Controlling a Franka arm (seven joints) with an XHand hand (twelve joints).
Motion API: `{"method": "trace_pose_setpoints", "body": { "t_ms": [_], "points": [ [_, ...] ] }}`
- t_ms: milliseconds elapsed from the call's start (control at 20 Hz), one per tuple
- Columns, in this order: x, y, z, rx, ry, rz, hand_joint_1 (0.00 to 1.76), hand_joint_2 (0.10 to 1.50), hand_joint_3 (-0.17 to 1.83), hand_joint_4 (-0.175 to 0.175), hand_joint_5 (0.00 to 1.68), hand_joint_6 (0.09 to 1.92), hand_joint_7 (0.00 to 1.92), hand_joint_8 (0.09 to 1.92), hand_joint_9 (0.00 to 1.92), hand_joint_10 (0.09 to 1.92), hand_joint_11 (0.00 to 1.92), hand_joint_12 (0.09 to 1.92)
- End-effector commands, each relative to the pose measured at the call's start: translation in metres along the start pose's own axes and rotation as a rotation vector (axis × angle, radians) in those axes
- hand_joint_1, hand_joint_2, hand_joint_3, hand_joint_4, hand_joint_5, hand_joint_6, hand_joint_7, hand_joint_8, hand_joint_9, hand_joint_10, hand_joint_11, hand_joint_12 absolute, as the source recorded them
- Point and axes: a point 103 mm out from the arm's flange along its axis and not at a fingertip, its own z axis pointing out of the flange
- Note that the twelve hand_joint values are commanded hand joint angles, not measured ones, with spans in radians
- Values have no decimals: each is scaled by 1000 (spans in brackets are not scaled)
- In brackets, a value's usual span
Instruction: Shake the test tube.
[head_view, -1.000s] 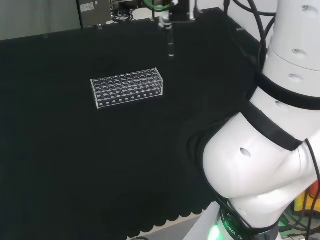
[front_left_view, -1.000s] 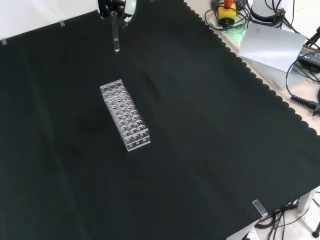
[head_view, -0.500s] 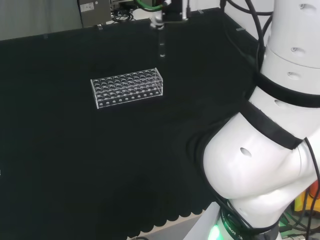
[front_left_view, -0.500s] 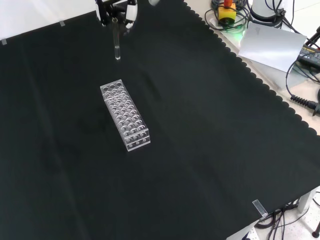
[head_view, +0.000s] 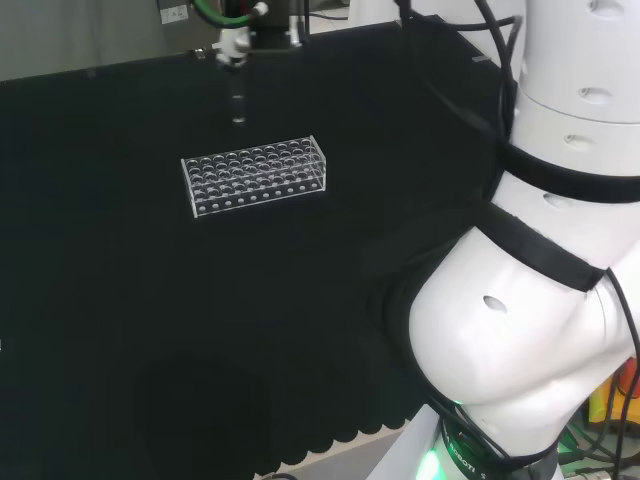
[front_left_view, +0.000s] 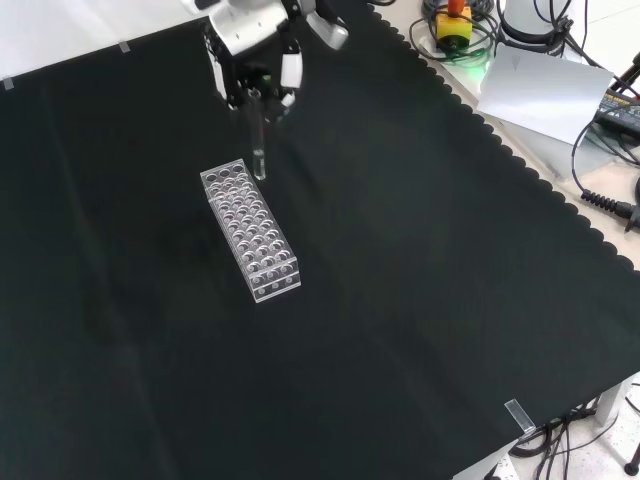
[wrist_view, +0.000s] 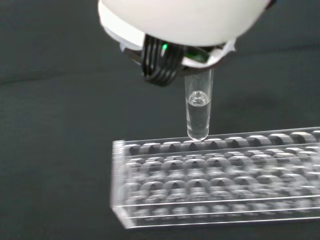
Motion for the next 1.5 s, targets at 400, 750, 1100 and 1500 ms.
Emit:
{"method": "trace_pose_setpoints", "body": {
  "t_ms": [400, 750, 1100, 1500],
  "points": [
    [7, 2, -4, 3, 18, -15, 1244, 619, 634, -175, 1441, 329, 1812, 298, 1726, 816, 1380, 896],
    [-79, 3, -7, -3, -29, 158, 1244, 619, 634, -175, 1441, 329, 1812, 297, 1725, 816, 1380, 897],
    [-142, -5, -9, 2, -58, 279, 1244, 619, 634, -175, 1441, 329, 1812, 297, 1725, 816, 1379, 897],
    [-131, -3, -4, 8, -45, 258, 1244, 618, 634, -175, 1441, 329, 1813, 297, 1725, 817, 1379, 898]
  ]
}}
